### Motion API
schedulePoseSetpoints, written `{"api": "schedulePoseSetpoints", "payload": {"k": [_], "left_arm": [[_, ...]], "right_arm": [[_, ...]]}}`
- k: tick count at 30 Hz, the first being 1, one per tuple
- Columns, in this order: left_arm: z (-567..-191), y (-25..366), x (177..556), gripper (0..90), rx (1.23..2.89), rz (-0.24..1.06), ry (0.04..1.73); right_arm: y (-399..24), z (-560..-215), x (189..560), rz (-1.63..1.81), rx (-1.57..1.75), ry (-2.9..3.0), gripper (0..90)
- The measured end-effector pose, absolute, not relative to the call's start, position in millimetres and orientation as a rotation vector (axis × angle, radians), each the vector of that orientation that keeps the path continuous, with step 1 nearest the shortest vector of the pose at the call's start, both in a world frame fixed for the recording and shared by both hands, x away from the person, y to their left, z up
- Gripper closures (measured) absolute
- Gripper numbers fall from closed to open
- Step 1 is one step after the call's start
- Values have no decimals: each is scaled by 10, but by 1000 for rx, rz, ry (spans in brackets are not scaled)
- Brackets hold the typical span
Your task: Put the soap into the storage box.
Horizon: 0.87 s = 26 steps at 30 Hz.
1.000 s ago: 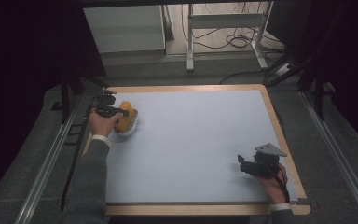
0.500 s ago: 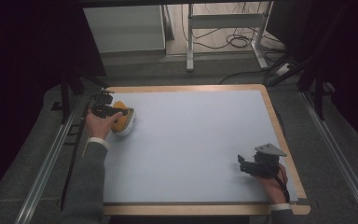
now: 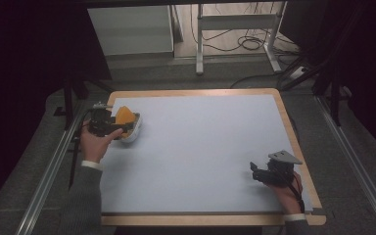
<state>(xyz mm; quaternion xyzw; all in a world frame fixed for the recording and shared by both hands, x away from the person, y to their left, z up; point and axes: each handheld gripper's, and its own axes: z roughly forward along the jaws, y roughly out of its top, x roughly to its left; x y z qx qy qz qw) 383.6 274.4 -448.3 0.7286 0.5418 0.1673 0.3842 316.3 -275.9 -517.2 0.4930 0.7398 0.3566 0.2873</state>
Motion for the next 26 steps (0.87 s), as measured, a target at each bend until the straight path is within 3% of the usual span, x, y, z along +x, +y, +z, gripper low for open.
{"api": "schedulePoseSetpoints", "payload": {"k": [13,26], "left_arm": [[-4784,2647,3325,170,1881,346,1257],[-4889,2607,3259,161,1911,323,1231]], "right_arm": [[-2747,-5166,3160,949,1311,1980,96],[-2751,-5151,3158,963,1308,1967,96]]}}
